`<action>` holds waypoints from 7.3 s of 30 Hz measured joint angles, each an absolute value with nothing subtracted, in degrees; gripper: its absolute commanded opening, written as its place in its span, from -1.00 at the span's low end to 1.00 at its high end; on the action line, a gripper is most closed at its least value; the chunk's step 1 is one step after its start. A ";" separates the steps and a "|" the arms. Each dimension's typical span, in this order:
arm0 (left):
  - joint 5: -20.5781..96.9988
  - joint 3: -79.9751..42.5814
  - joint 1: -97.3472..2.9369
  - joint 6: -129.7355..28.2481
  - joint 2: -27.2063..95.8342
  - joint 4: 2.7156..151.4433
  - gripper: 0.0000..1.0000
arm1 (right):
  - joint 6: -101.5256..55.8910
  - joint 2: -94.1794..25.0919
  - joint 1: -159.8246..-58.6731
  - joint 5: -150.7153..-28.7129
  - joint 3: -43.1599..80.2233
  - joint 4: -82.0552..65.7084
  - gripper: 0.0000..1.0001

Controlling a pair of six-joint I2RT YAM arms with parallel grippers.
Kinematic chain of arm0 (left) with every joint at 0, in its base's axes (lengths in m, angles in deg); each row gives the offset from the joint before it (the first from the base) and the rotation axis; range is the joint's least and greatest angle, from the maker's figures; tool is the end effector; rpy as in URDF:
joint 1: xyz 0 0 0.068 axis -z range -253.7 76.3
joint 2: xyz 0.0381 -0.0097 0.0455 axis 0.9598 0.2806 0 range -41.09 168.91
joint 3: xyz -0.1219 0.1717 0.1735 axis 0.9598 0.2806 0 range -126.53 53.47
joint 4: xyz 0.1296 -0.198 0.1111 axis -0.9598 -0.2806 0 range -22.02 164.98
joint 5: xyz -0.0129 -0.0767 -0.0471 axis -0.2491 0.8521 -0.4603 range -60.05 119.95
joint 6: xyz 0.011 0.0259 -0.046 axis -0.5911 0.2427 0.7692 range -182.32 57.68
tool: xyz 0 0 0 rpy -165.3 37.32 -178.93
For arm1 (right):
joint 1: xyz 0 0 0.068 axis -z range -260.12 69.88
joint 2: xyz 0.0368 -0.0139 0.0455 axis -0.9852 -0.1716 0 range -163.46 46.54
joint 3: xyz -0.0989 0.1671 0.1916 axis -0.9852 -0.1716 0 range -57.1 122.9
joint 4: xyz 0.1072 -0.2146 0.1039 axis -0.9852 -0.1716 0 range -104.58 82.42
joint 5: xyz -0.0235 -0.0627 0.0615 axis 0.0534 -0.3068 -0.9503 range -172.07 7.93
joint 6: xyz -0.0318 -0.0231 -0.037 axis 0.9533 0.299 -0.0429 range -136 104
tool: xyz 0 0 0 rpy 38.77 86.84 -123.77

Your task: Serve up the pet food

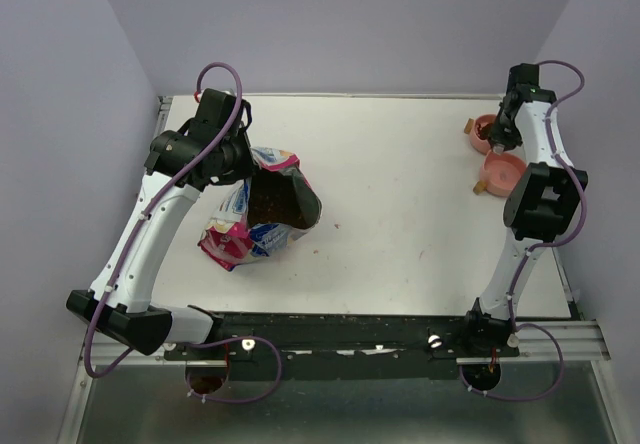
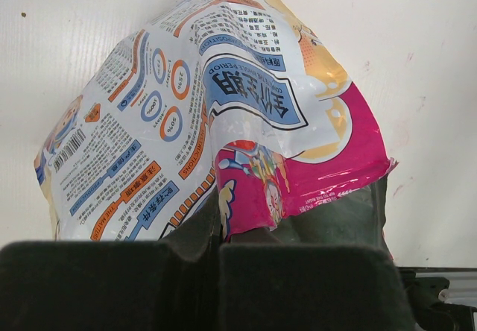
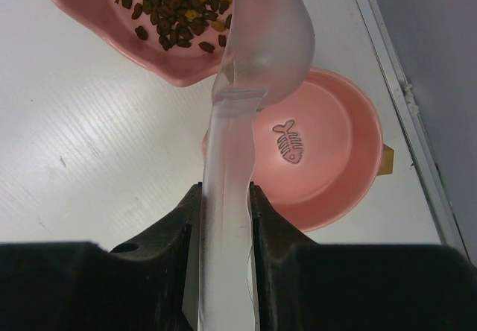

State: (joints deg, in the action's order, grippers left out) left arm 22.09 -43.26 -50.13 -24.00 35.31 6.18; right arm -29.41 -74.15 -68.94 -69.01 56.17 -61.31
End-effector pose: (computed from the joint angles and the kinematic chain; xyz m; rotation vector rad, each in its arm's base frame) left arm 0.2212 -0.0912 0.4296 -0.3750 2.4041 -0.3311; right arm 0.4475 -0.0967 0.2731 0.6333 2.5437 -0.2869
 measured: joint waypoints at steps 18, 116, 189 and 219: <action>22.81 -42.49 -50.53 -24.17 34.67 6.77 -1.00 | -32.49 -72.70 -68.72 -70.57 57.77 -61.90 -0.99; 37.02 -47.15 -44.21 -24.74 41.67 6.51 -1.00 | -62.83 -30.10 -113.03 -132.66 5.11 -24.81 -0.99; 37.11 -47.10 -46.70 -24.76 40.49 6.27 -1.00 | -92.86 -26.32 -105.90 -144.46 -19.41 19.78 -0.99; 37.06 -46.99 -47.44 -24.78 40.03 6.14 -1.00 | -99.92 -27.98 -105.90 -146.69 -24.85 44.52 -0.99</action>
State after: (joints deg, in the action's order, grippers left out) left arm 37.06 -46.99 -47.44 -24.78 40.03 6.14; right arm -99.92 -27.98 -105.90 -146.69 -24.85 44.52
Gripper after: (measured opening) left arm 0.009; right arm 0.317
